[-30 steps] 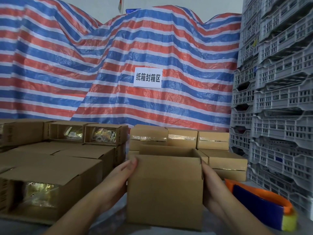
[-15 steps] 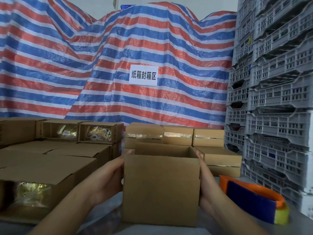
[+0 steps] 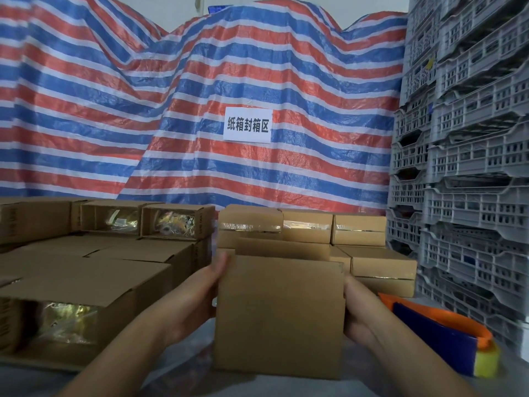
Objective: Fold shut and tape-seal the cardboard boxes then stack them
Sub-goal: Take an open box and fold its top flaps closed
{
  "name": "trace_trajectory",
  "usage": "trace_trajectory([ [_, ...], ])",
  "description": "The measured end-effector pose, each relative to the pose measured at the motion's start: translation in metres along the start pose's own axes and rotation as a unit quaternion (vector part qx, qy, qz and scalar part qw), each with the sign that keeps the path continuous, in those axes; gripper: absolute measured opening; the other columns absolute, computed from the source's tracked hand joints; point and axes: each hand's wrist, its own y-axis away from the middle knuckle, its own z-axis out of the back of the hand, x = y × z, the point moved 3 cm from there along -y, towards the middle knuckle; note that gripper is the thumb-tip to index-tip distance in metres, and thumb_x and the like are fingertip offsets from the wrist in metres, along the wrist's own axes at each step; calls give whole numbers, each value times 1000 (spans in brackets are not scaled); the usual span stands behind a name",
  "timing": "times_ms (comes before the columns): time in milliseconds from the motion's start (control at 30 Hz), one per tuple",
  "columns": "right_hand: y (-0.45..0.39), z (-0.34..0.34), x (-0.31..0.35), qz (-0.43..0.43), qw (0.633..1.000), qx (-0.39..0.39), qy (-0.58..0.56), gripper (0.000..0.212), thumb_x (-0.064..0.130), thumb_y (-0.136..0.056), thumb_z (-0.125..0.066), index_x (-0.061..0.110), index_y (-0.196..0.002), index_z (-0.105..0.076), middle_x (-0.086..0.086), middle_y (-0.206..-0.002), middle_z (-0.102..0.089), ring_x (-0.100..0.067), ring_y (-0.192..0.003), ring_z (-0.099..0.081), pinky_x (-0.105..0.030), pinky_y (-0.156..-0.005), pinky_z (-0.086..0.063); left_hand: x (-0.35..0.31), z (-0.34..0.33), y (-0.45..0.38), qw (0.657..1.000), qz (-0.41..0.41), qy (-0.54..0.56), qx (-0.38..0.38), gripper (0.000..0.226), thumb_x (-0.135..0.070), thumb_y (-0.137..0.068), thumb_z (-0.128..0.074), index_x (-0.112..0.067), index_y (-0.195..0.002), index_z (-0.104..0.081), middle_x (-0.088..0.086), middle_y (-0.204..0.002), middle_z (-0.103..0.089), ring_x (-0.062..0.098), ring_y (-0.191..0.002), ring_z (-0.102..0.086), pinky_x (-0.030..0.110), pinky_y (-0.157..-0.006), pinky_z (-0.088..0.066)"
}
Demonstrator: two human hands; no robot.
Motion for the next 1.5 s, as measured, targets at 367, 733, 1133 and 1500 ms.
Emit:
trace_trajectory([
  [367, 7, -1, 3, 177, 980, -60, 62, 66, 75, -64, -54, 30, -110, -68, -2, -111, -72, -23, -107, -65, -50, -100, -48, 3, -4, -4, 999, 1, -26, -43, 64, -62, -72, -64, -24, -123, -65, 2, -115, -73, 19, -107, -69, 41, -98, -48],
  [733, -4, 2, -11, 181, 974, -47, 129, 12, 35, -90, -68, 26, -92, -76, 6, -111, -68, -15, -100, -62, -36, -84, -50, 10, -7, -14, 991, 37, -24, -130, 28, -37, -89, -64, -24, -114, -70, 11, -116, -69, 31, -113, -61, 55, -104, -43],
  [1133, -13, 7, -5, 140, 987, 11, 83, 91, 9, -87, -71, 39, -157, -20, 7, -160, -31, -20, -130, -46, -35, -91, -46, -11, -4, -10, 989, -15, -86, -118, 70, -11, -84, -73, -31, -143, -40, -3, -139, -50, 19, -117, -55, 41, -103, -45],
  [1500, -12, 3, 46, 235, 848, 111, 462, 90, 25, -84, -76, 41, -155, -22, 32, -140, -33, -3, -131, -40, -15, -105, -37, -46, -10, -20, 901, -81, -422, -53, 85, -23, -89, -69, -49, -151, -16, -7, -154, -29, 8, -107, -57, 5, -67, -49],
])
